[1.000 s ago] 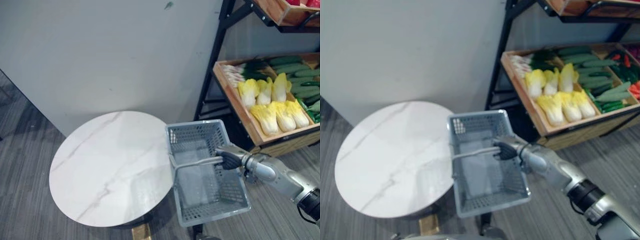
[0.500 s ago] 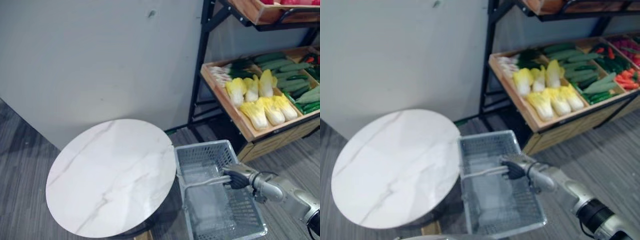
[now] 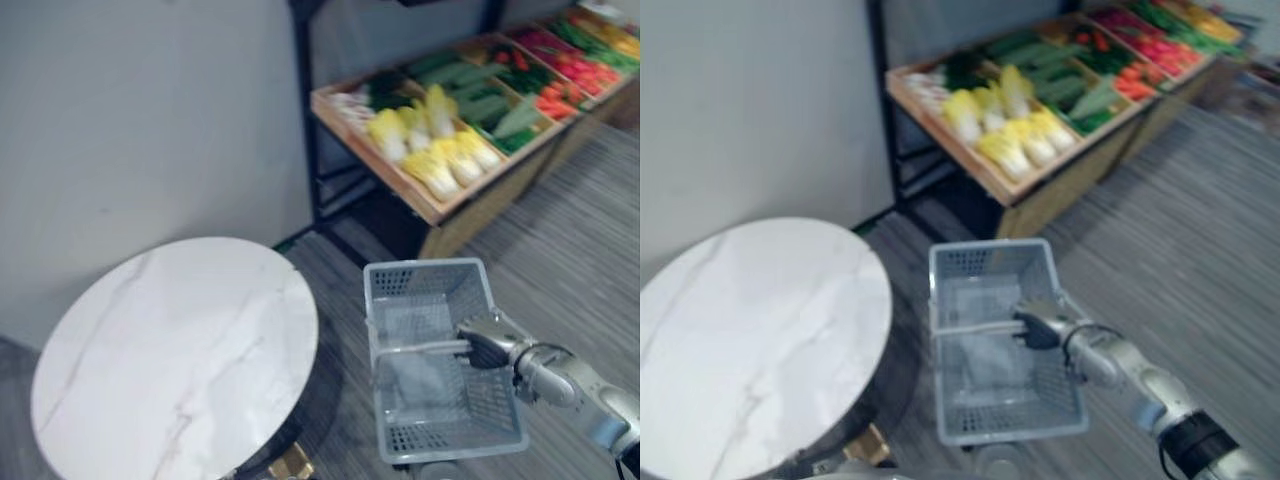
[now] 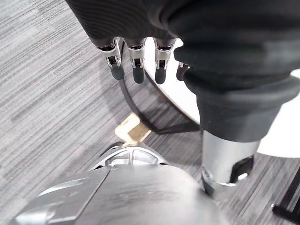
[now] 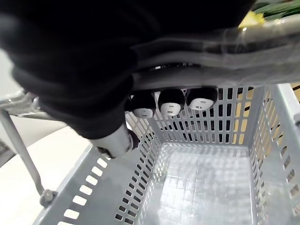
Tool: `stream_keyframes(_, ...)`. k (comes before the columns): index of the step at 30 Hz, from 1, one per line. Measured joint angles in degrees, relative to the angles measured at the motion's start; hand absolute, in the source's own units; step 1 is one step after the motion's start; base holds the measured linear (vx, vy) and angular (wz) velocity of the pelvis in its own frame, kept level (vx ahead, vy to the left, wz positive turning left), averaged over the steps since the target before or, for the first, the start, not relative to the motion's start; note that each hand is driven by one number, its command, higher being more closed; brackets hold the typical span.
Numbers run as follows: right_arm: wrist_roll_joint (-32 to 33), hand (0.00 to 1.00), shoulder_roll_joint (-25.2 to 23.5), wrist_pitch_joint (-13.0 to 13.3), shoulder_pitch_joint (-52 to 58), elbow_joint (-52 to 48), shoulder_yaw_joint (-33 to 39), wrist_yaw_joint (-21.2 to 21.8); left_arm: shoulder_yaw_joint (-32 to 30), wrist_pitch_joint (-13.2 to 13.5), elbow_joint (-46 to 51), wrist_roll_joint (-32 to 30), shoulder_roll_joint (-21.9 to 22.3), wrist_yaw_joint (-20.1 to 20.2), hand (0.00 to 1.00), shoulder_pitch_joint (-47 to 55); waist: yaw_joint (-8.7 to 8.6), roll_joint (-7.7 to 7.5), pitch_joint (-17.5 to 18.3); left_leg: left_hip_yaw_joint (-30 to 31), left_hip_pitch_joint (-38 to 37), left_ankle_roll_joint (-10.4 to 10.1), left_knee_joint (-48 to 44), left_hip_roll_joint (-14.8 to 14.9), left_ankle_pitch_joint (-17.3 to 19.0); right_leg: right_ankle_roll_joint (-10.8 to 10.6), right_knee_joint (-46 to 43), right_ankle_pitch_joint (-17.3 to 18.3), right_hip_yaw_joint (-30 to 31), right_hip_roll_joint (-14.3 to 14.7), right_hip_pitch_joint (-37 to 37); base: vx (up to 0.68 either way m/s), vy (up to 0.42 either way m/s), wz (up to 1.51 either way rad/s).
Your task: Pick vegetable in the basket
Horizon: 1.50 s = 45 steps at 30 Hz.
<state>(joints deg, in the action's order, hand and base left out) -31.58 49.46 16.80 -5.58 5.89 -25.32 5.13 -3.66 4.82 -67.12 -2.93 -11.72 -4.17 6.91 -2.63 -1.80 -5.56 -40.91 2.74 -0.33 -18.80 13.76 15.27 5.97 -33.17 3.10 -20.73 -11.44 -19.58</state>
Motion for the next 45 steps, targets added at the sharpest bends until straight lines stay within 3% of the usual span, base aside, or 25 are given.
stream_keyframes(2,-1.8,1.00,-1.6,0.3,-2.3,2.6,-1.8,0.3,1.0,0.0,0.0,0.0,-0.7,0.0,0.00,-0.4,1.69,-0.98,0.6,-4.6,-0.2,-0.5,0.3,1.5,-0.8,-0.9,-0.9,2.3,-1.5,-2.3,3.2,-0.10,-0.079,-1.30)
stream_keyframes(4,-2.3,1.00,-3.1,0.6,-4.1,4.1,-2.7,0.4,1.4,0.0,-0.1,0.0,-1.0,0.2,0.00,-0.6,1.65,-1.03,0.7,-8.0,0.1,-0.9,-0.1,3.3,-1.6,-2.1,0.7,1.7,-1.6,-3.8,5.4,-0.06,-0.126,-1.04)
stream_keyframes(5,-2.3,1.00,-3.4,0.7,-4.3,4.0,-2.7,0.4,1.4,0.1,-0.1,0.0,-1.0,0.2,0.00,-0.6,1.67,-1.14,0.7,-9.8,0.1,-1.3,-0.6,4.2,-1.8,-4.1,3.1,1.5,-1.6,-4.3,6.3,-0.04,-0.257,-1.26)
stream_keyframes(6,-2.2,1.00,-3.7,0.9,-4.5,3.9,-2.7,0.3,1.6,0.0,-0.4,0.0,-1.6,0.4,0.00,-1.1,1.53,-1.65,1.3,-13.0,0.0,-2.3,-0.7,5.0,-3.4,-8.7,12.4,2.0,-2.5,-2.1,8.0,-0.05,-0.322,-1.58)
stream_keyframes(8,-2.3,1.00,-3.5,0.7,-4.7,4.0,-2.7,0.3,1.6,-0.1,-1.7,0.0,-0.5,0.6,0.00,-2.3,1.43,-0.82,1.5,-15.3,0.0,-2.7,0.6,5.6,-5.8,-9.0,22.2,1.6,-2.3,1.4,10.0,-0.06,-0.344,-1.26)
stream_keyframes(10,-2.3,1.00,-3.5,-0.2,-2.4,4.1,-2.3,0.3,1.6,-0.1,-2.7,-0.5,0.7,0.9,0.00,-3.0,0.68,0.24,1.6,-15.1,-1.4,-2.6,0.3,7.3,-8.2,-7.9,25.8,-0.1,-1.4,4.0,12.2,-0.04,-0.281,-0.53)
stream_keyframes(14,-2.3,1.00,-3.4,-0.2,2.4,4.0,1.2,0.2,1.5,0.0,-2.4,-0.7,0.4,0.9,0.00,-3.3,-1.23,0.50,1.7,-13.0,-1.8,-3.2,-6.3,11.5,-12.6,-7.0,29.8,-0.7,-0.5,6.4,16.1,-0.04,-0.194,-0.22)
stream_keyframes(16,-2.3,1.00,-3.4,-0.2,4.3,4.0,2.6,0.1,1.5,0.0,-2.4,-0.7,0.5,0.8,0.00,-2.8,-1.74,1.00,1.4,-8.4,-1.2,-2.5,-13.1,14.1,-16.4,-6.6,30.6,-1.0,1.9,7.0,18.2,-0.05,-0.121,-0.55)
stream_keyframes(17,-2.3,1.00,-3.4,-0.2,4.9,4.2,2.9,-0.2,1.5,0.0,-2.4,-0.7,0.6,0.8,0.00,-2.3,-1.61,0.37,0.9,-1.6,0.9,-2.5,-16.8,14.0,-18.1,-6.2,31.1,-1.2,4.4,6.9,19.2,-0.05,-0.094,-0.73)
stream_keyframes(18,-2.3,1.00,-3.3,-0.2,4.9,4.4,3.1,-0.5,1.4,0.0,-2.5,-0.7,0.8,0.8,0.00,-2.2,-1.61,0.69,1.0,3.3,2.3,-3.1,-18.0,12.8,-16.5,-6.0,31.2,-1.3,5.7,6.6,19.2,-0.02,-0.015,-1.11)
stream_keyframes(19,-2.3,1.00,-3.6,-0.2,4.8,5.7,4.0,-1.2,0.9,0.3,-2.3,-0.6,1.7,0.7,0.00,-1.9,-1.09,1.23,0.7,15.0,4.4,-3.6,-18.3,7.2,-11.9,-5.7,31.2,-1.3,9.5,5.9,18.9,-0.01,0.014,-1.06)
stream_keyframes(21,-2.3,1.00,-4.1,-0.2,4.7,7.9,4.2,-2.3,1.0,0.9,-2.1,-0.5,2.6,0.6,0.00,-1.6,0.14,1.75,0.4,23.9,4.7,-4.3,-15.6,1.4,-8.7,-5.4,31.5,-1.2,13.8,5.8,18.6,-0.01,0.075,-1.26)
stream_keyframes(23,-2.5,1.00,-4.3,-0.3,4.6,9.9,4.3,-3.3,1.5,1.7,-0.6,-0.5,3.0,0.8,0.00,-0.4,0.30,2.59,0.1,31.7,4.9,-5.0,-7.1,-4.2,-7.9,-5.6,31.3,-1.0,17.9,6.2,17.6,-0.04,0.133,-1.18)
stream_keyframes(24,-2.7,1.00,-4.1,-0.3,4.6,10.3,4.5,-3.3,1.6,2.0,-0.5,-0.5,3.1,0.9,0.00,-0.3,0.30,2.91,0.0,32.9,5.0,-4.9,-4.0,-4.9,-7.9,-5.6,31.1,-1.0,18.7,6.5,17.3,-0.06,0.174,-1.01)
stream_keyframes(26,-4.0,1.00,-2.6,-0.2,4.7,10.8,4.9,-3.5,1.7,2.3,0.0,-0.5,3.6,1.3,0.00,0.0,0.30,5.11,-0.1,37.3,4.6,-4.9,8.4,-5.5,-8.2,-6.1,30.7,-1.3,21.2,8.2,14.8,-0.05,0.251,-1.04)
stream_keyframes(28,-4.7,1.00,-3.1,0.0,5.3,12.5,5.3,-3.6,1.6,2.4,0.0,-0.5,3.6,1.2,0.00,-0.1,0.90,5.21,-0.3,37.0,4.4,-5.6,10.8,-7.3,-8.9,-8.4,30.8,-2.8,22.9,7.3,13.9,0.04,0.230,-0.75)
stream_keyframes(29,-4.7,1.00,-2.4,0.2,5.6,13.7,5.3,-3.6,1.5,2.6,0.1,-0.5,3.6,1.2,0.00,-0.1,0.74,4.12,-0.7,36.5,4.3,-5.0,10.3,-9.0,-8.3,-9.6,31.1,-3.6,23.0,5.6,13.7,0.11,0.224,-0.34)
stream_keyframes(30,-4.7,1.00,-2.5,0.2,5.5,15.4,6.4,-3.7,1.4,2.8,0.5,-0.5,3.3,1.2,0.00,-0.2,0.76,4.13,-1.0,36.2,4.4,-4.5,9.1,-10.1,-7.4,-10.5,32.1,-4.2,24.3,4.8,13.9,0.10,0.242,-0.34)
stream_keyframes(38,-4.5,1.00,-3.8,0.1,5.0,24.1,9.7,-3.7,3.2,2.8,1.9,-0.6,3.2,1.3,0.00,0.1,1.06,4.57,-1.1,33.4,4.0,-0.9,4.1,-12.2,-2.6,-12.7,34.9,-5.0,28.2,3.1,14.7,0.12,0.143,-0.35)
stream_keyframes(40,-4.5,1.00,-4.0,-0.4,5.3,26.9,11.7,-3.7,4.5,2.8,2.2,-0.7,3.3,1.4,0.00,-0.1,1.21,4.34,-1.2,32.9,3.3,-0.5,2.5,-12.3,-0.4,-14.5,30.2,-3.3,29.3,3.4,13.1,0.10,0.076,-0.31)
stream_keyframes(43,-4.5,1.00,-4.6,-0.8,5.9,29.0,13.7,-3.7,5.8,2.7,2.2,-0.7,3.3,1.8,0.00,-0.2,1.13,5.25,-1.3,33.8,1.5,0.5,3.0,-11.8,0.6,-14.5,21.1,-3.2,29.2,4.6,9.9,0.05,0.081,-0.26)
stream_keyframes(44,-4.4,1.00,-5.4,-1.8,6.7,29.6,16.4,-4.1,6.3,2.7,2.2,-0.7,3.2,2.0,0.00,-0.2,0.68,5.35,-1.5,33.8,0.0,1.5,3.4,-11.7,1.0,-14.3,9.9,-3.3,29.1,5.5,5.7,-0.03,0.078,0.01)
stream_keyframes(45,-4.4,1.00,-5.8,-2.2,7.2,29.6,17.7,-4.4,6.6,2.8,2.2,-0.7,3.0,2.0,0.00,-0.1,0.32,5.28,-1.6,33.9,-0.9,2.1,3.4,-12.2,1.3,-14.0,5.7,-3.5,29.0,5.3,4.3,-0.02,0.111,0.09)
